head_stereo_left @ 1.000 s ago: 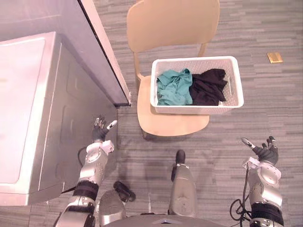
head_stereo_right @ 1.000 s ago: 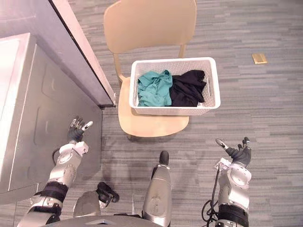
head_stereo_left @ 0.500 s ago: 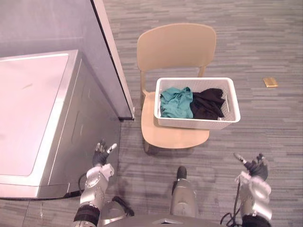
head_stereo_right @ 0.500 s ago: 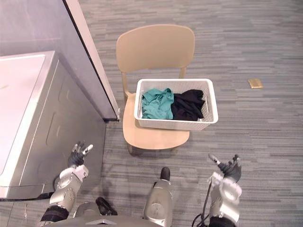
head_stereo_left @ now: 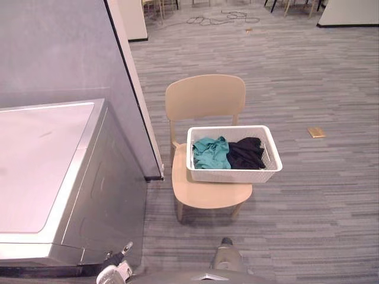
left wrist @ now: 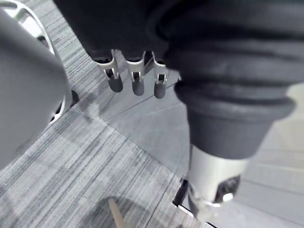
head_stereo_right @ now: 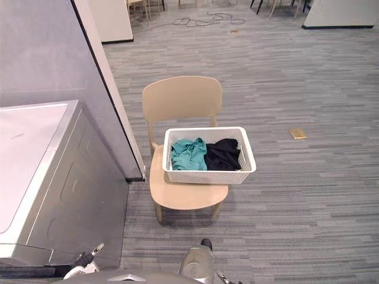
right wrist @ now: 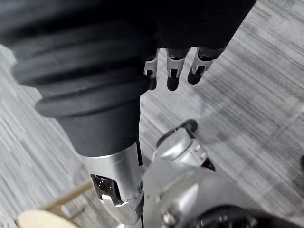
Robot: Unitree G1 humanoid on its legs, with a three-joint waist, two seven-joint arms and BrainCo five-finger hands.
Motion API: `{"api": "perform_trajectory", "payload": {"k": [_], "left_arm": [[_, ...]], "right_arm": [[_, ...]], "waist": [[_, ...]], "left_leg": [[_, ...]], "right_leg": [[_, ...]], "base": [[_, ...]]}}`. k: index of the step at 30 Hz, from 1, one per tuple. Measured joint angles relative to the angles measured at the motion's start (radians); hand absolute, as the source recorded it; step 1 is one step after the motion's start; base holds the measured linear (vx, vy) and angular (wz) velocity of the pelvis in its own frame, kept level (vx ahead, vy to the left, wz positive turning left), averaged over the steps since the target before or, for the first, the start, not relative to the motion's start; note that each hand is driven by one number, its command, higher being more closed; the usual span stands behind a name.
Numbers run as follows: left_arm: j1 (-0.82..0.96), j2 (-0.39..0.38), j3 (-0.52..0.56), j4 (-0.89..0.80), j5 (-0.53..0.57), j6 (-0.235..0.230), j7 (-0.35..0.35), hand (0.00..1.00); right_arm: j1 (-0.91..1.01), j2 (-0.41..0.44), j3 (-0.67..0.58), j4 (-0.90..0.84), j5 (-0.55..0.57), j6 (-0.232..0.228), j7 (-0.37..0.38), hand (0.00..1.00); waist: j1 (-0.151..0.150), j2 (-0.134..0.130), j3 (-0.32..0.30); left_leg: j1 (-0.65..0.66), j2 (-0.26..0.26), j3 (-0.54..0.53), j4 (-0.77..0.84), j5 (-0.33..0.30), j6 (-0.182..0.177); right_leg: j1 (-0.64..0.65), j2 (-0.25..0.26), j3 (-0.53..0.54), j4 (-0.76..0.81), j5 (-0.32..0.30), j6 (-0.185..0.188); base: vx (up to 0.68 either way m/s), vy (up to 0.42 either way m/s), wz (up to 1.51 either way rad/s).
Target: Pick up the laundry basket with both hands and put the clothes into the washing machine.
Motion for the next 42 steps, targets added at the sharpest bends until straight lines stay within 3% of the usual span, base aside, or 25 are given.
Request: {"api": "perform_trajectory", "payload": {"k": [3, 4, 5, 6, 7, 8, 10, 13, 15, 16, 17, 19, 20, 23, 25, 27, 28, 29, 31, 34, 36, 37, 38, 40, 42], "left_arm": [[-0.008, -0.002, -0.008, -0.019, -0.013, -0.005, -0.004, 0.0], [-0.019, -0.001, -0.024, -0.04, -0.031, -0.01, -0.004, 0.0], [-0.025, 0.004, -0.04, -0.043, -0.038, -0.011, -0.004, 0.0], [-0.051, 0.021, -0.076, -0.041, -0.07, -0.012, -0.002, 0.0], [-0.055, 0.031, -0.084, -0.043, -0.084, -0.013, -0.003, 0.0], [-0.055, 0.024, -0.104, -0.039, -0.106, -0.021, -0.003, 0.0], [-0.038, 0.02, -0.122, -0.031, -0.106, -0.031, -0.004, 0.0], [-0.045, 0.03, -0.123, 0.005, -0.104, -0.031, -0.002, 0.0], [-0.049, 0.049, -0.124, 0.044, -0.102, -0.023, -0.002, 0.0], [-0.063, 0.054, -0.135, 0.058, -0.102, -0.008, -0.001, 0.0], [-0.059, 0.06, -0.148, 0.068, -0.102, -0.005, 0.003, 0.0], [-0.063, 0.096, -0.191, 0.082, -0.103, 0.002, 0.016, 0.0], [-0.068, 0.113, -0.239, 0.082, -0.103, 0.002, 0.018, 0.0], [-0.078, 0.122, -0.307, 0.082, -0.103, -0.002, 0.013, 0.0], [-0.069, 0.128, -0.331, 0.081, -0.1, -0.01, 0.005, 0.0], [-0.049, 0.14, -0.346, 0.083, -0.078, -0.011, -0.003, 0.0], [-0.032, 0.144, -0.328, 0.097, -0.05, -0.01, -0.002, 0.0], [-0.027, 0.146, -0.319, 0.1, -0.043, -0.009, -0.002, 0.0], [-0.009, 0.164, -0.267, 0.096, -0.037, -0.005, 0.0, 0.0], [-0.015, 0.155, -0.219, 0.091, 0.005, 0.008, -0.004, 0.0], [-0.04, 0.124, -0.199, 0.085, 0.031, 0.014, -0.004, 0.0], [-0.062, 0.108, -0.194, 0.08, 0.051, 0.016, -0.005, 0.0], [-0.087, 0.092, -0.184, 0.08, 0.054, 0.019, -0.002, 0.0], [-0.101, 0.055, -0.181, 0.076, 0.053, 0.019, 0.0, 0.0], [-0.104, 0.021, -0.194, 0.05, 0.053, 0.019, -0.001, 0.0]], "right_arm": [[-0.043, -0.058, 0.043, 0.028, -0.08, 0.008, -0.003, 0.0], [-0.066, -0.074, 0.078, 0.026, -0.111, 0.009, -0.004, 0.0], [-0.081, -0.083, 0.089, 0.026, -0.118, 0.009, -0.004, 0.0], [-0.117, -0.098, 0.105, 0.021, -0.125, 0.005, -0.004, 0.0], [-0.131, -0.099, 0.105, 0.016, -0.124, 0.003, -0.005, 0.0], [-0.156, -0.102, 0.107, -0.019, -0.122, -0.015, -0.005, 0.0], [-0.164, -0.096, 0.116, -0.046, -0.097, -0.023, -0.004, 0.0], [-0.164, -0.063, 0.097, -0.05, -0.059, -0.024, -0.005, 0.0], [-0.172, -0.06, 0.08, -0.021, -0.055, -0.023, -0.004, 0.0], [-0.183, -0.063, 0.056, 0.012, -0.055, -0.022, -0.005, 0.0], [-0.183, -0.057, 0.036, 0.071, -0.055, -0.016, -0.003, 0.0], [-0.195, -0.045, 0.0, 0.12, -0.025, -0.017, -0.001, 0.0], [-0.187, -0.048, -0.024, 0.163, -0.026, -0.014, -0.001, 0.0], [-0.162, -0.04, -0.061, 0.22, -0.025, -0.014, -0.003, 0.0], [-0.151, -0.037, -0.064, 0.223, -0.025, 0.005, -0.003, 0.0], [-0.144, -0.036, -0.064, 0.22, -0.026, 0.012, -0.002, 0.0], [-0.15, -0.038, -0.066, 0.211, -0.026, 0.013, 0.0, 0.0], [-0.15, -0.038, -0.065, 0.209, -0.026, 0.014, 0.0, 0.0], [-0.144, -0.009, -0.041, 0.158, -0.027, 0.018, 0.001, 0.0], [-0.153, 0.024, 0.023, 0.071, -0.019, 0.004, 0.007, 0.0], [-0.163, 0.03, 0.08, 0.013, 0.014, -0.006, 0.032, 0.0], [-0.163, 0.032, 0.117, -0.019, 0.037, -0.016, 0.041, 0.0], [-0.173, 0.031, 0.124, -0.02, 0.064, -0.023, 0.043, 0.0], [-0.169, 0.032, 0.134, -0.02, 0.082, -0.028, 0.044, 0.0], [-0.162, 0.024, 0.144, -0.021, 0.093, -0.037, 0.044, 0.0]], "waist": [[0.023, 0.014, 0.001], [0.027, 0.0, 0.011], [0.031, -0.001, 0.017], [0.041, -0.022, 0.037], [0.048, -0.022, 0.045], [0.067, 0.009, 0.05], [0.068, 0.025, 0.05], [0.064, 0.027, 0.049], [0.049, 0.031, 0.046], [0.034, 0.036, 0.038], [0.028, 0.013, 0.031], [0.017, -0.004, 0.026], [0.018, -0.013, 0.023], [0.026, -0.044, 0.024], [0.03, -0.048, 0.019], [0.029, -0.044, 0.015], [0.032, -0.024, 0.012], [0.033, -0.022, 0.012], [0.052, -0.039, 0.013], [0.066, -0.073, 0.003], [0.062, -0.067, -0.003], [0.055, -0.059, -0.003], [0.051, -0.039, -0.001], [0.049, -0.021, -0.012], [0.046, -0.014, -0.016]], "left_leg": [[-0.07, 0.033, -0.077, 0.077, 0.026, 0.03], [-0.163, 0.045, -0.173, 0.159, 0.083, 0.093], [-0.205, 0.048, -0.207, 0.192, 0.124, 0.106], [-0.235, 0.041, -0.223, 0.195, 0.223, 0.104], [-0.259, 0.059, -0.213, 0.267, 0.204, 0.116], [-0.3, 0.125, -0.207, 0.601, 0.119, 0.151], [-0.272, 0.137, -0.207, 0.782, 0.077, 0.163], [-0.167, 0.185, -0.205, 0.787, 0.019, 0.169], [-0.091, 0.221, -0.197, 0.604, 0.046, 0.189], [-0.059, 0.174, -0.203, 0.436, -0.015, 0.094], [-0.049, 0.108, -0.226, 0.328, -0.091, 0.006], [-0.044, 0.067, -0.261, 0.224, -0.18, -0.057], [-0.039, 0.045, -0.283, 0.173, -0.215, -0.061], [-0.05, -0.017, -0.339, 0.134, -0.216, -0.058], [-0.049, -0.044, -0.361, 0.111, -0.213, -0.046], [-0.044, -0.055, -0.372, 0.052, -0.191, -0.018], [-0.039, -0.041, -0.373, 0.012, -0.174, -0.02], [-0.034, -0.034, -0.373, -0.001, -0.168, -0.021], [0.033, -0.006, -0.364, -0.112, -0.079, -0.041], [0.033, -0.001, -0.357, -0.135, -0.054, -0.056], [0.006, -0.008, -0.368, -0.165, -0.01, -0.051], [-0.02, -0.009, -0.397, -0.188, 0.02, -0.046], [-0.033, -0.008, -0.418, -0.228, 0.068, 0.002], [-0.036, -0.007, -0.412, -0.25, 0.105, 0.051], [-0.077, 0.008, -0.424, -0.185, 0.11, 0.041]], "right_leg": [[-0.009, -0.01, -0.049, 0.056, -0.05, -0.012], [-0.001, -0.046, -0.101, 0.079, -0.066, -0.018], [0.004, -0.063, -0.127, 0.087, -0.072, -0.022], [0.022, -0.104, -0.186, 0.085, -0.082, -0.046], [0.032, -0.115, -0.218, 0.084, -0.082, -0.056], [0.059, -0.118, -0.254, 0.09, -0.081, -0.075], [0.099, -0.118, -0.291, 0.073, -0.076, -0.08], [0.097, -0.114, -0.347, 0.043, -0.041, -0.099], [0.059, -0.111, -0.347, 0.038, -0.013, -0.117], [0.025, -0.114, -0.342, 0.036, 0.028, -0.115], [-0.006, -0.114, -0.323, 0.013, 0.064, -0.109], [-0.003, -0.118, -0.333, -0.027, 0.119, -0.079], [0.015, -0.126, -0.362, -0.058, 0.156, -0.066], [0.091, -0.171, -0.413, -0.153, 0.244, -0.068], [0.117, -0.185, -0.417, -0.192, 0.308, -0.098], [0.109, -0.17, -0.367, -0.199, 0.4, -0.164], [0.066, -0.137, -0.294, -0.114, 0.367, -0.161], [0.05, -0.126, -0.271, -0.063, 0.335, -0.153], [-0.037, -0.014, -0.135, 0.242, 0.115, -0.069], [-0.039, 0.075, 0.018, 0.245, -0.057, -0.007], [-0.032, 0.101, 0.082, 0.189, -0.13, -0.02], [0.002, 0.11, 0.098, 0.109, -0.198, -0.02], [0.018, 0.11, 0.059, 0.082, -0.186, -0.009], [0.068, 0.101, -0.003, 0.055, -0.184, -0.013], [0.107, 0.087, -0.039, 0.055, -0.196, -0.022]], "base": [[-0.05, -0.09, 0.62], [-0.07, -0.133, 1.14], [-0.15, -0.21, 1.54], [-0.16, -0.149, 1.12], [-0.21, -0.171, 1.1], [-0.15, -0.077, 0.61], [-0.15, -0.029, 0.51], [-0.21, 0.09, 0.57], [-0.23, 0.177, 0.59], [-0.24, 0.249, 0.61], [-0.27, 0.301, 0.59], [-0.18, 0.287, 0.59], [-0.19, 0.312, 0.71], [-0.16, 0.149, 0.61], [-0.14, 0.082, 0.37], [-0.14, 0.038, 0.26], [-0.09, 0.013, 0.15], [-0.01, -0.014, -0.04], [0.07, -0.098, -0.14], [0.08, -0.247, -0.08], [0.07, -0.248, 0.29], [0.05, -0.258, 0.69], [0.03, -0.193, 0.77], [0.07, -0.128, 0.93], [0.06, -0.078, 0.94]]}}
